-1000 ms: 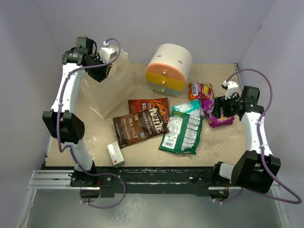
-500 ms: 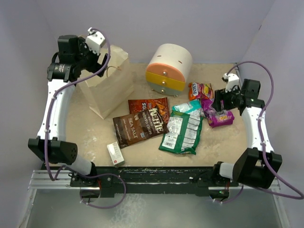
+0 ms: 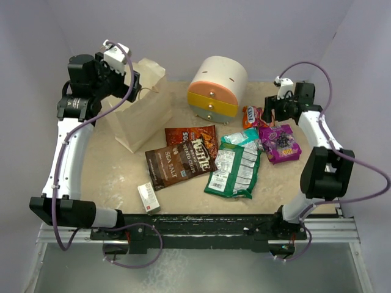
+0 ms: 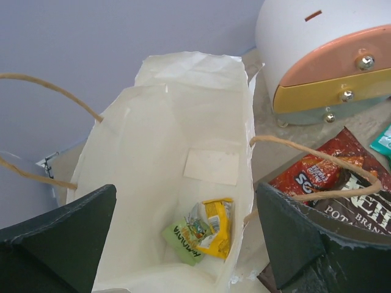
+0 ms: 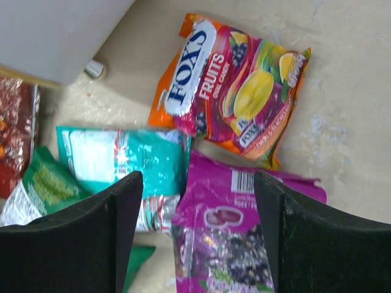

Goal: Place the snacks into the paper bag
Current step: Pick up the snack from the center of the board.

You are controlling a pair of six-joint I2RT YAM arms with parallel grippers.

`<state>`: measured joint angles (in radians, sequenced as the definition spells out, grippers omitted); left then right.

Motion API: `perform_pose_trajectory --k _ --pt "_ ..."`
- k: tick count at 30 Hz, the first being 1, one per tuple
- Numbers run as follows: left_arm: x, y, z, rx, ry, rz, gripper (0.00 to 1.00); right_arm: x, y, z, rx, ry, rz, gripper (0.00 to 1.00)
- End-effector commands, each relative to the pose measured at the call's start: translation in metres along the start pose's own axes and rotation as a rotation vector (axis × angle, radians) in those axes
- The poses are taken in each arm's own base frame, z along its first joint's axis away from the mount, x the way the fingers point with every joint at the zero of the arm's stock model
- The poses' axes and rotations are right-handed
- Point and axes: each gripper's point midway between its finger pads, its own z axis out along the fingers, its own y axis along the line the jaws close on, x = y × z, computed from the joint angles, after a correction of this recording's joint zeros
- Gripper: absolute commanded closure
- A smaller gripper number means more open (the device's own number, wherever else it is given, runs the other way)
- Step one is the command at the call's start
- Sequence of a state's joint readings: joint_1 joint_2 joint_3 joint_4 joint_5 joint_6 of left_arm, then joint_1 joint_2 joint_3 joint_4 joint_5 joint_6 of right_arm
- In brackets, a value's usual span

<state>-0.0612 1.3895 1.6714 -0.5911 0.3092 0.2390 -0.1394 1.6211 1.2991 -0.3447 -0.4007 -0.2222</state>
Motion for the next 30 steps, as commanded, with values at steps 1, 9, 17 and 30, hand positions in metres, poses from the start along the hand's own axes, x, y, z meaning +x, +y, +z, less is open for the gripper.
perform_pose_trajectory --k 1,9,17,30 --pt "-0.023 -0.005 -0.017 0.007 -0.093 0.006 0.01 -0.042 -0.007 0.026 0.046 -0.089 0.033 0.25" --pt "-0.028 -0.011 -0.027 0.031 -0.103 0.019 0.01 -0.032 -0.002 0.091 0.133 0.026 0.043 0.27" --pt "-0.024 -0.016 -0.029 0.052 -0.098 0.024 0.01 0.014 -0.01 0.124 0.226 0.174 0.031 0.32" --pt "-0.027 -0.028 -0.033 0.117 -0.106 0.04 0.01 0.017 0.001 0.113 0.163 0.212 0.008 0.86"
